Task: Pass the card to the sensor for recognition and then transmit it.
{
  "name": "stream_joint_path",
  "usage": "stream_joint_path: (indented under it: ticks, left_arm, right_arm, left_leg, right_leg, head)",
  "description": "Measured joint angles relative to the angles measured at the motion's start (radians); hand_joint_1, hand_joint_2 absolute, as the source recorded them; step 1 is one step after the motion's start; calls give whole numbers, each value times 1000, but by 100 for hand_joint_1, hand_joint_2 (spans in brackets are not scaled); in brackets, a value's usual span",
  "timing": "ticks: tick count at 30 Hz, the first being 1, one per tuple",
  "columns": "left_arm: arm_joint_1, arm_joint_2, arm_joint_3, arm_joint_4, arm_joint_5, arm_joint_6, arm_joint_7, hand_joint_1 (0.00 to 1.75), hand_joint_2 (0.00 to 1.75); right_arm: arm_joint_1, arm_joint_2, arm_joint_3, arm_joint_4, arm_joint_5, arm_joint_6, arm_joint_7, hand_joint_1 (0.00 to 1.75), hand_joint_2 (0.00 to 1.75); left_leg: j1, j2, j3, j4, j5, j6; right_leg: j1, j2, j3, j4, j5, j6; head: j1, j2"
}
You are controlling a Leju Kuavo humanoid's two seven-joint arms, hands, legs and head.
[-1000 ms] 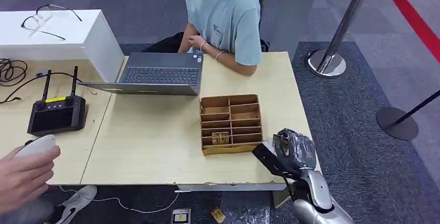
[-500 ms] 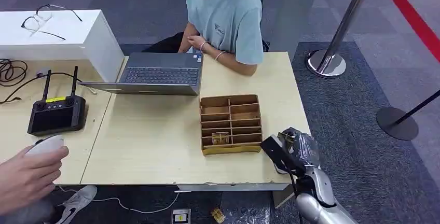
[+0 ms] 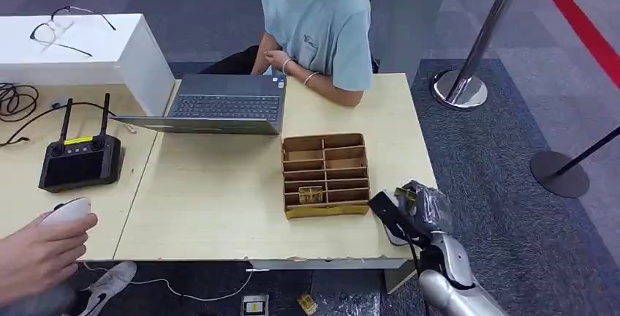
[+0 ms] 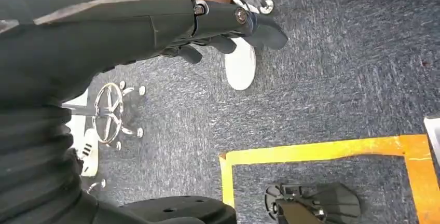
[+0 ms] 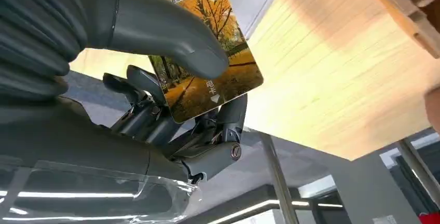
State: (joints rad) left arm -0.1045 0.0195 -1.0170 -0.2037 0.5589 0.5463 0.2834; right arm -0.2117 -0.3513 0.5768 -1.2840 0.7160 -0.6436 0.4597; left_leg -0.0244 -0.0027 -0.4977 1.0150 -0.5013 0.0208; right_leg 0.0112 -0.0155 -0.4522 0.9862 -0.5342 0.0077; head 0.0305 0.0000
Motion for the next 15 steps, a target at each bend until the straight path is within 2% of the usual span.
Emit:
stream_joint_path:
  ticks: [15]
  left_arm:
    - [0, 0, -1, 0, -1, 1, -3, 0, 175]
  right_arm:
    - [-1, 18, 11, 47, 0, 4, -5, 175, 175]
  left_leg:
    - [0, 0, 0, 0, 0, 0]
  right_leg:
    - [0, 0, 0, 0, 0, 0]
  head:
    - [0, 0]
